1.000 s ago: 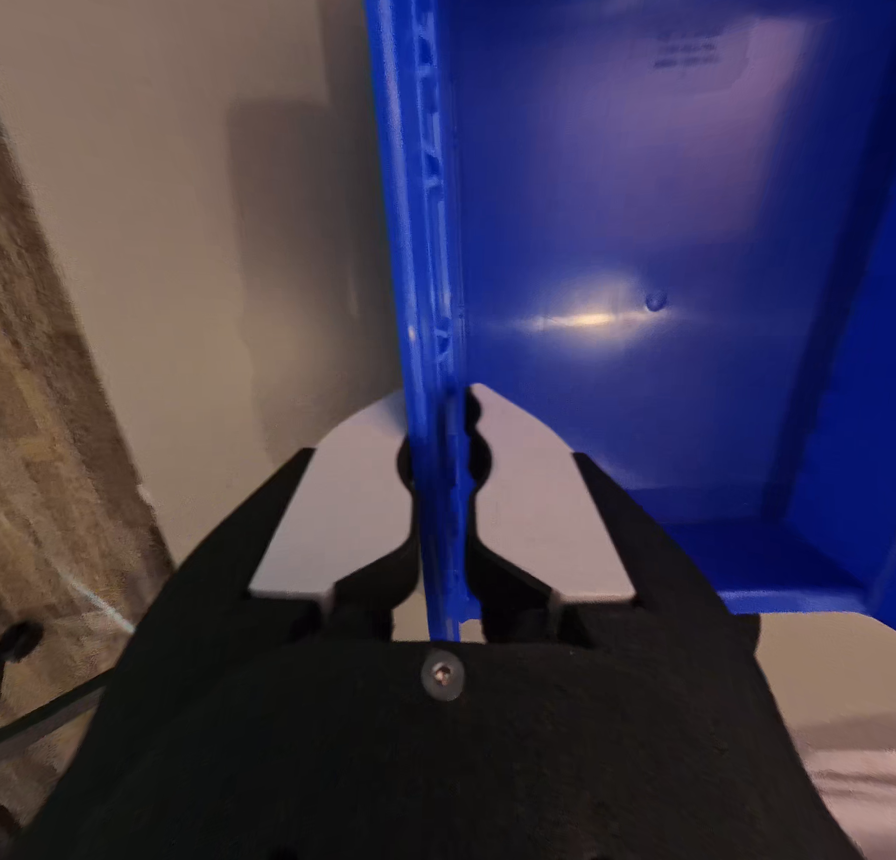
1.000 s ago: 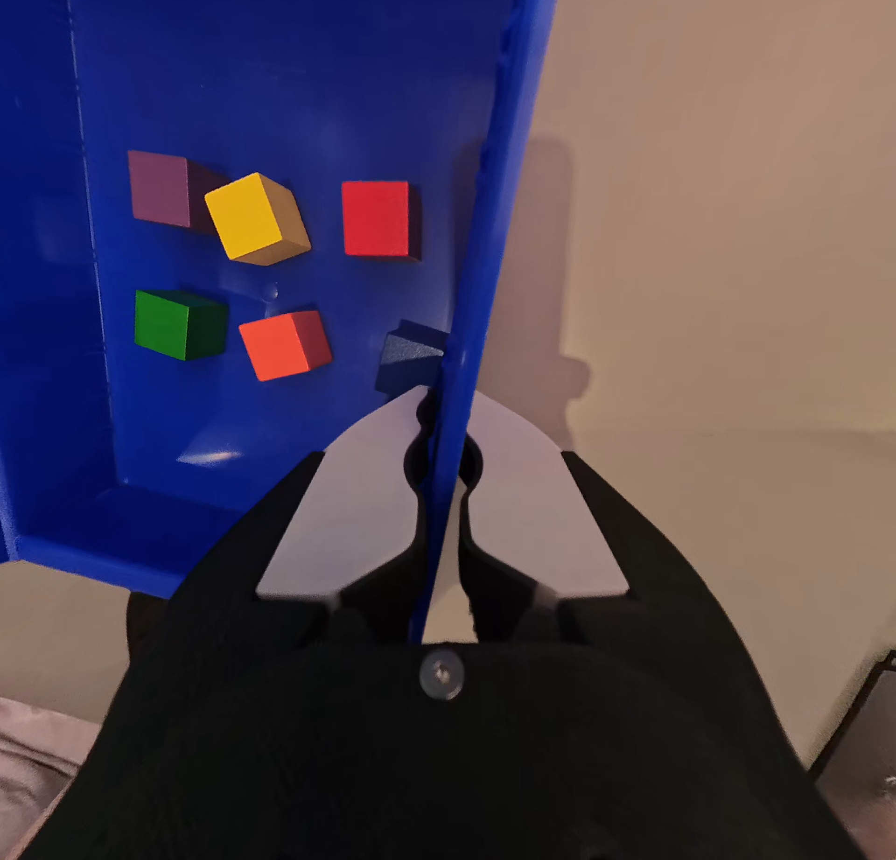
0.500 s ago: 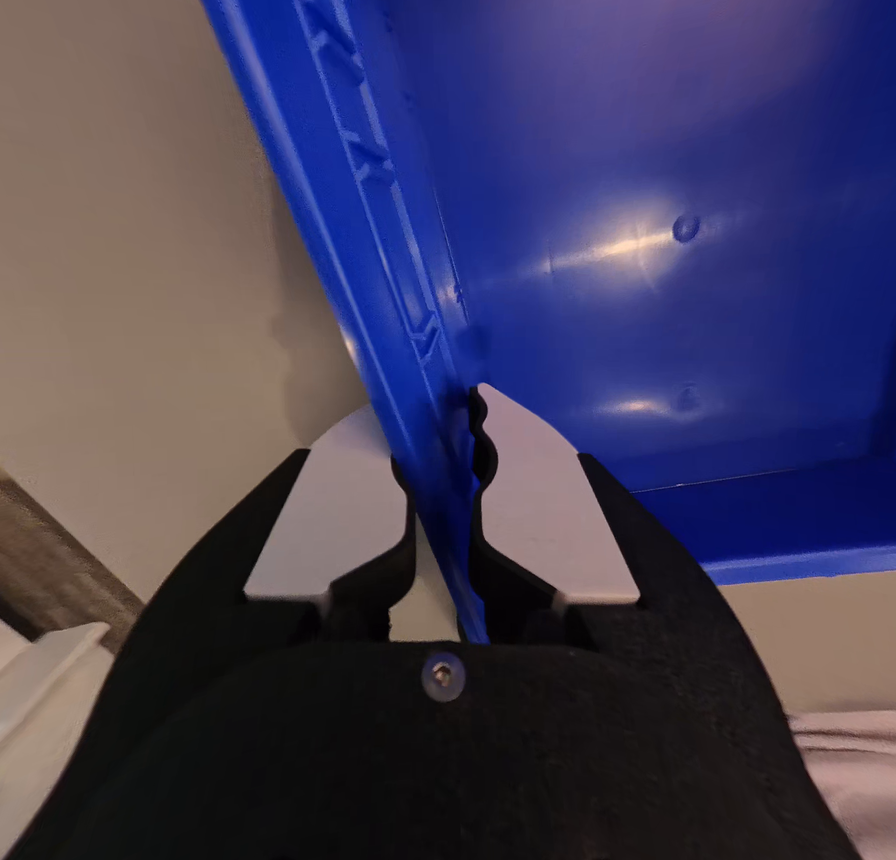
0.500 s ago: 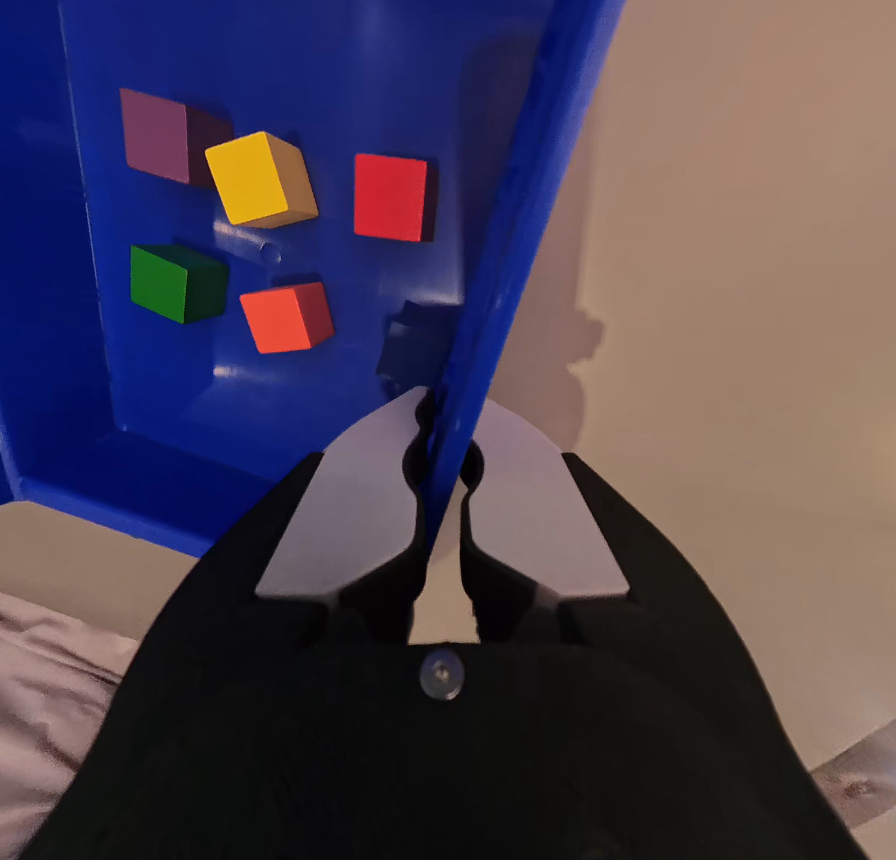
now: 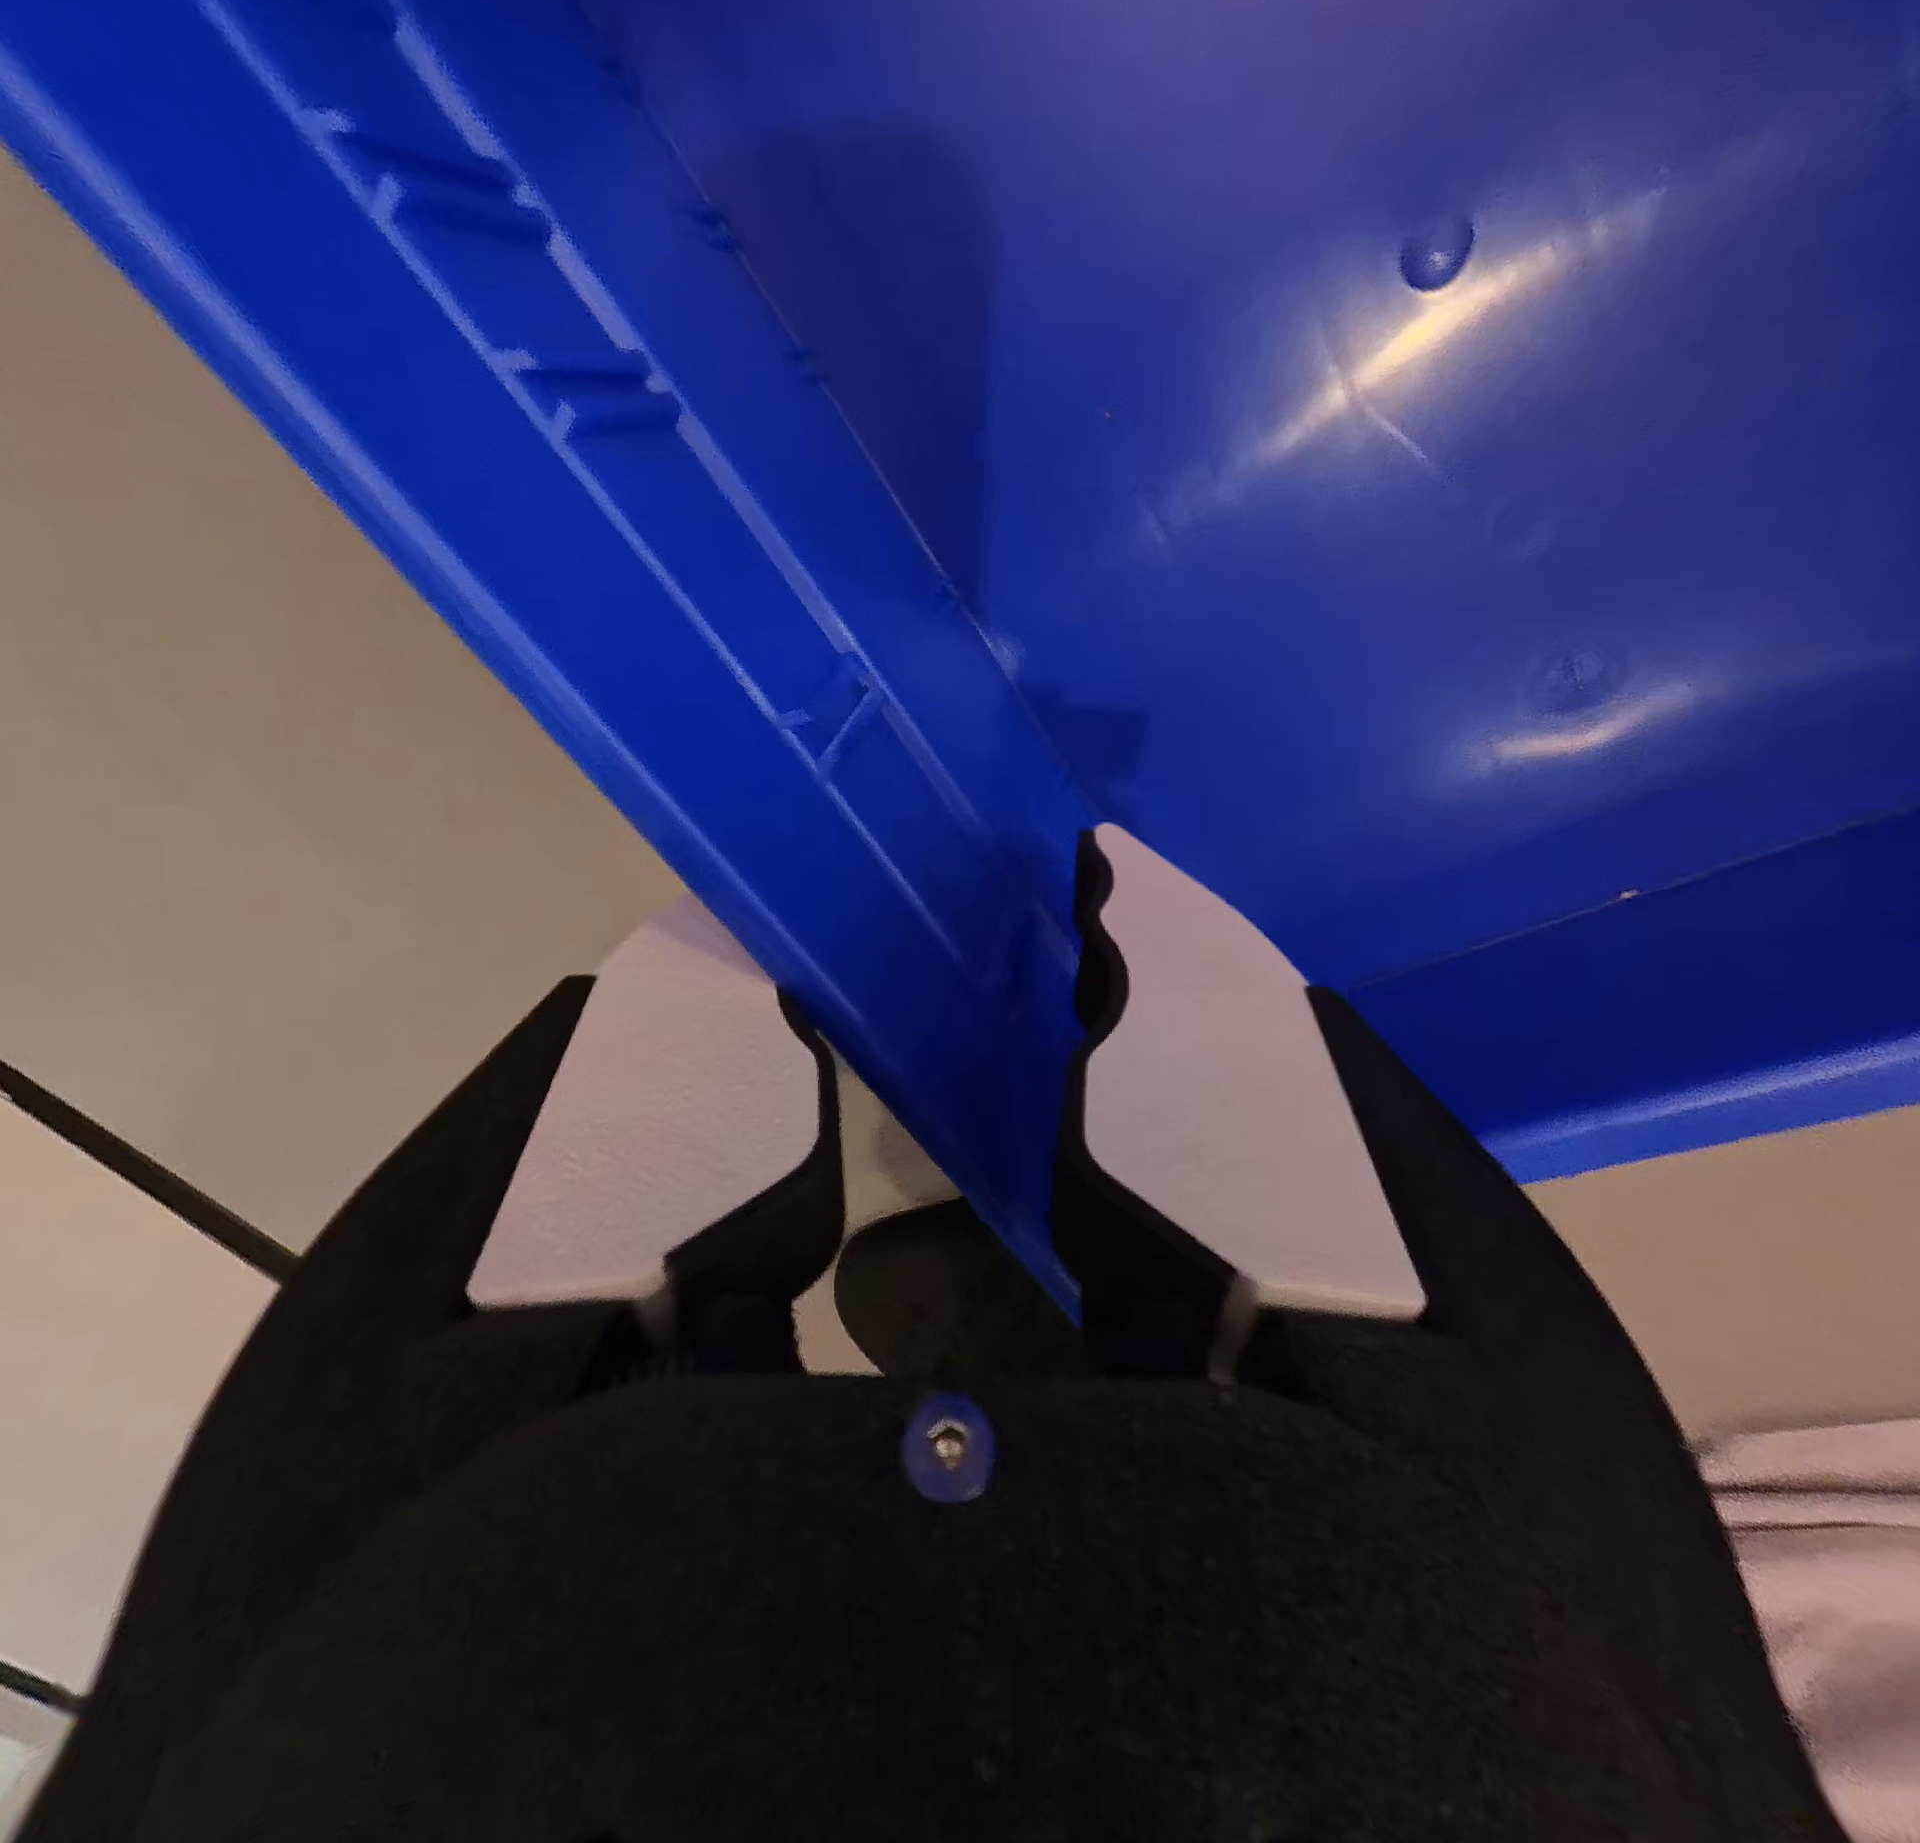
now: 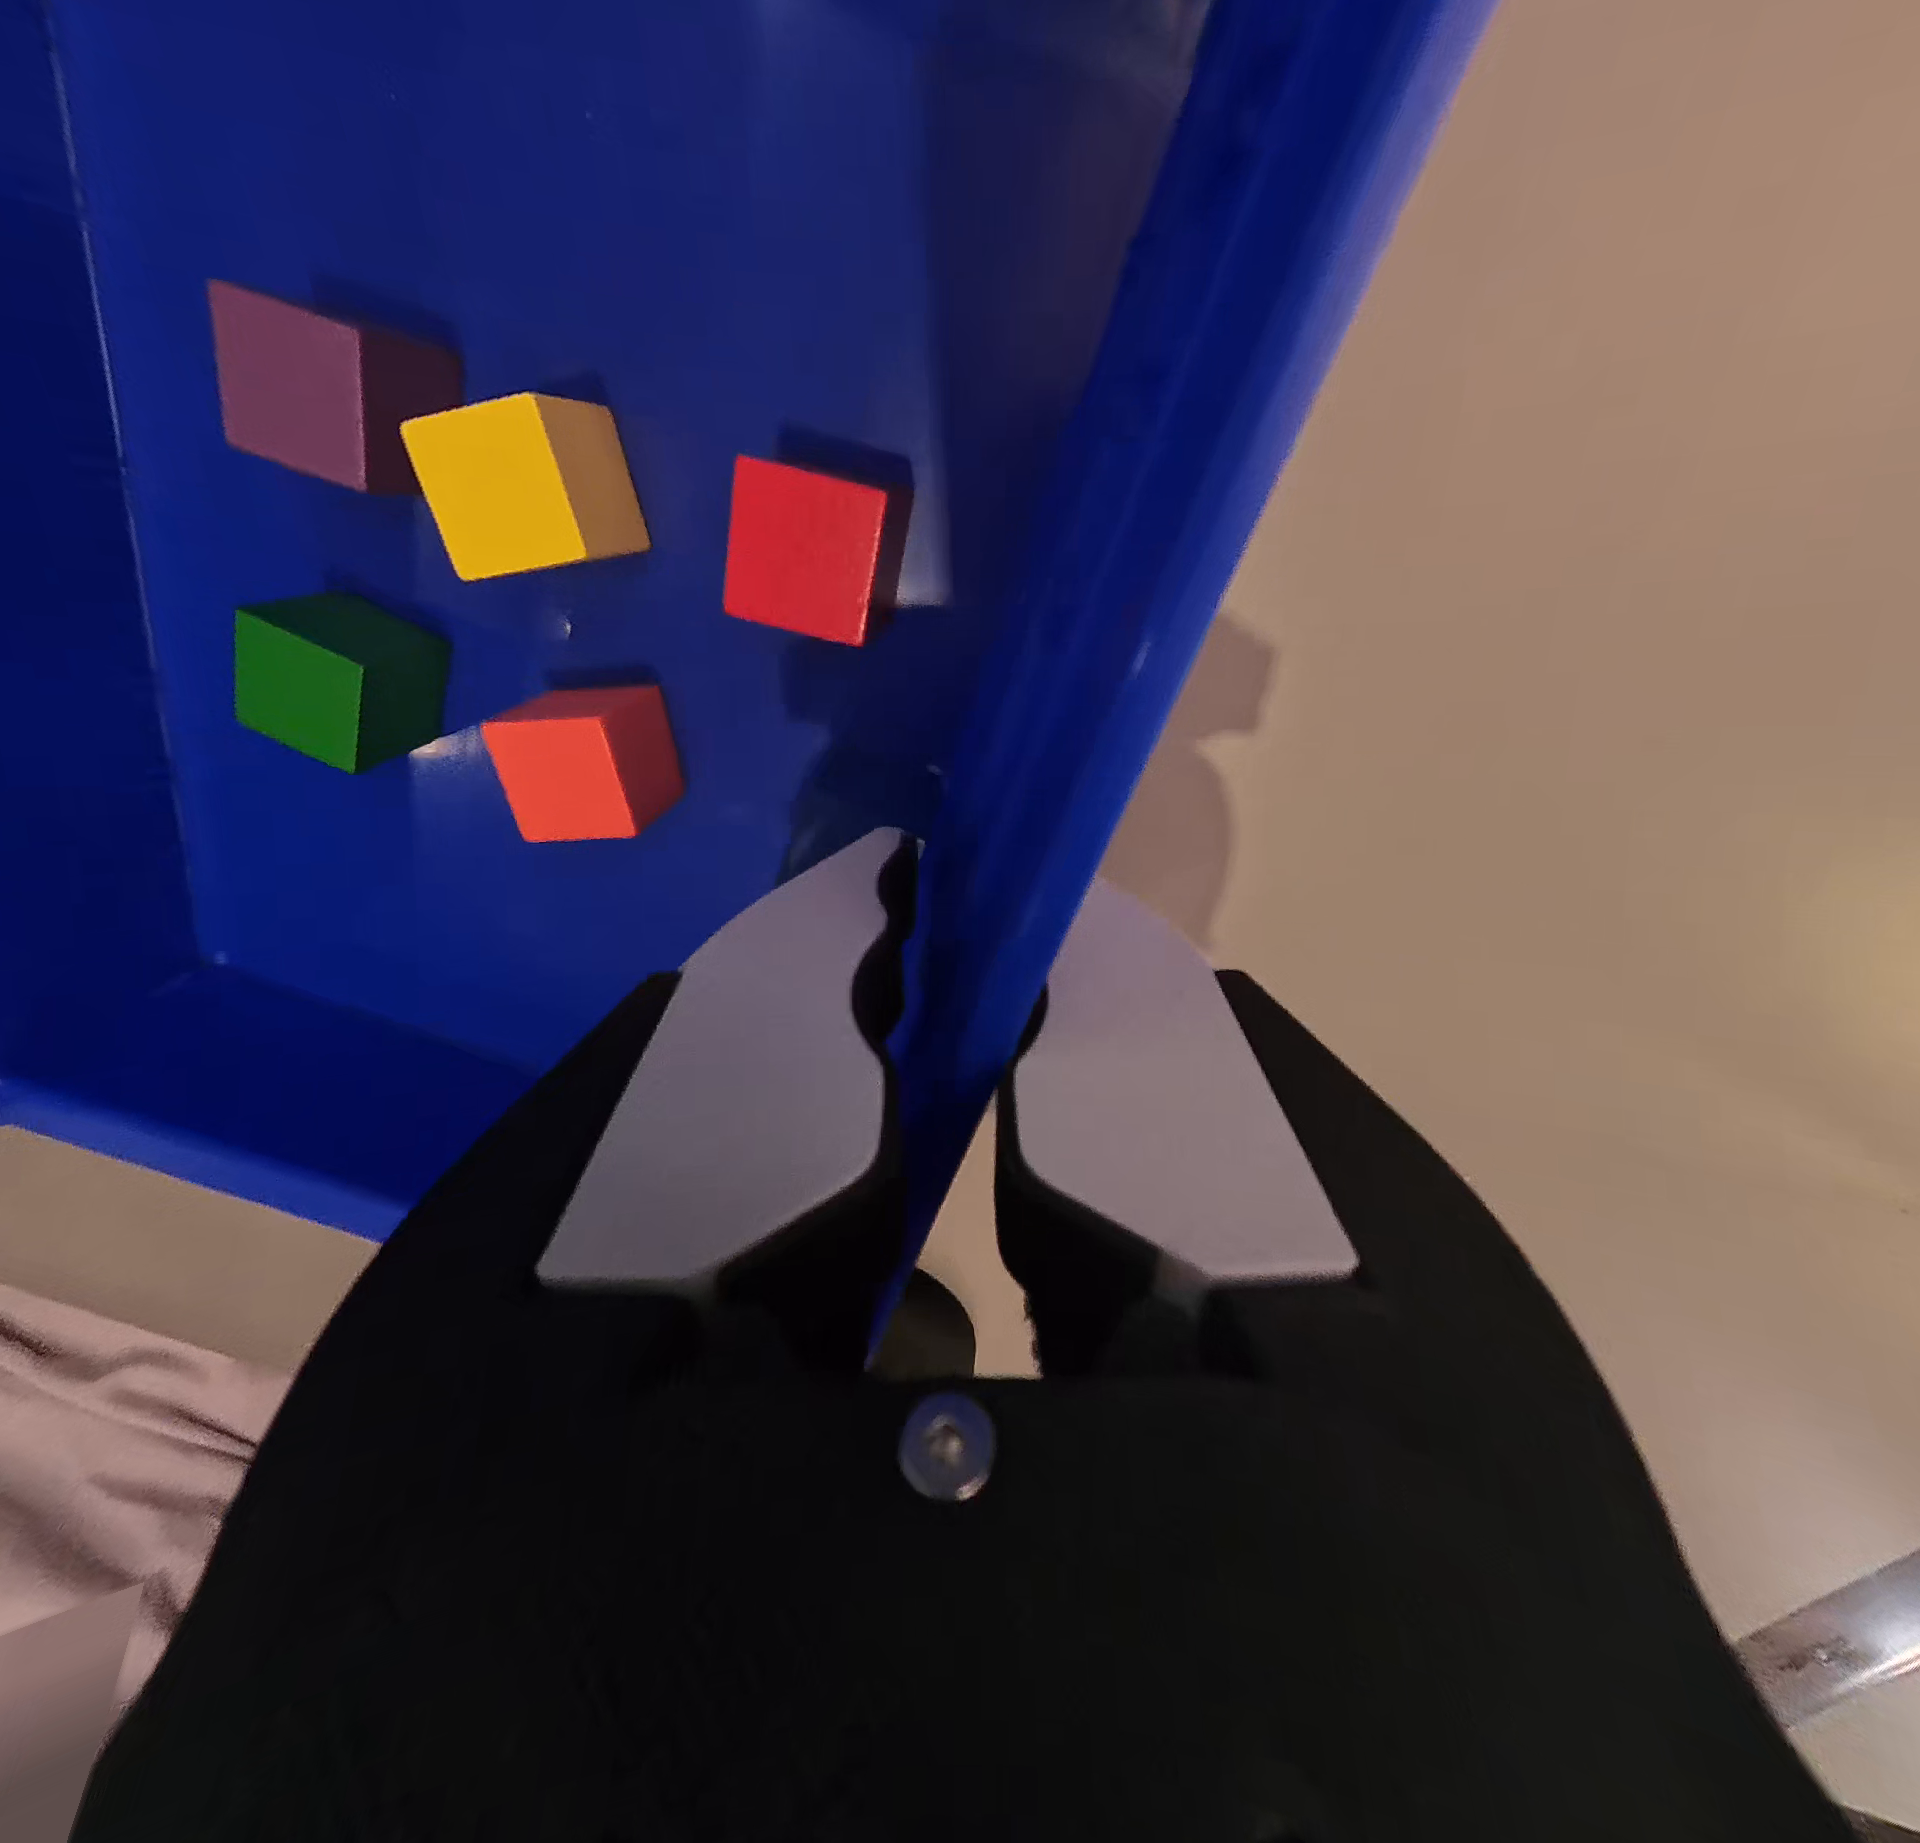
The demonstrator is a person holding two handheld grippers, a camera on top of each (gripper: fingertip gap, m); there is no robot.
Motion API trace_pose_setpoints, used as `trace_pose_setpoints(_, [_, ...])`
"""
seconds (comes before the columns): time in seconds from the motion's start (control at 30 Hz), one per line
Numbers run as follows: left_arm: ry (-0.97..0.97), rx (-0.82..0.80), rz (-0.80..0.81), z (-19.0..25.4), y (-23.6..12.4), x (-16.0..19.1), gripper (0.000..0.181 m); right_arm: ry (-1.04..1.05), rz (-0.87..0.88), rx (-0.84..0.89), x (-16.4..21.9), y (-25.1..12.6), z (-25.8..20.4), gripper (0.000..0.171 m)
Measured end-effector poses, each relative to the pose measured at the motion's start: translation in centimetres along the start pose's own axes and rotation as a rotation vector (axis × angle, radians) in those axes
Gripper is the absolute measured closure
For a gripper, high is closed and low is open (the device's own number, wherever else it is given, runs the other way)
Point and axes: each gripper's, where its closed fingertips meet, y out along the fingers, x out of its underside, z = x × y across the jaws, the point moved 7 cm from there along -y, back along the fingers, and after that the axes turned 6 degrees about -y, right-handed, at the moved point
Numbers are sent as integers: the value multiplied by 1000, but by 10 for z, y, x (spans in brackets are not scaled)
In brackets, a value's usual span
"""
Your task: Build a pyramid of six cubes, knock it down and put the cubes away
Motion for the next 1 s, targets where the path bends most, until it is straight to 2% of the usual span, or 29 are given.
trace_pose_setpoints(0.13, [58,2,7,14,-1,-2,122,28,5,9,2,0,8,160])
trace_pose_setpoints(0.3, [78,71,82,30,-4,-14,121,98,16,30,10,-3,24,161])
trace_pose_setpoints(0.43, [128,227,102,36,-9,-15,110,136,54,-7,19,-4,36,161])
trace_pose_setpoints(0.53, [93,392,97,27,-20,-12,125,168,76,-41,24,-5,40,162])
trace_pose_setpoints(0.67, [134,494,271,7,-60,4,134,199,106,-43,29,-5,44,162])
trace_pose_setpoints(0.73, [91,424,394,-13,-80,11,139,205,121,-72,30,-5,47,162])
trace_pose_setpoints(0.9, [-112,-54,686,-79,-118,21,140,211,81,-195,37,-6,68,163])
trace_pose_setpoints(1.0, [-223,-239,794,-104,-132,29,137,253,79,-212,52,-9,81,162])
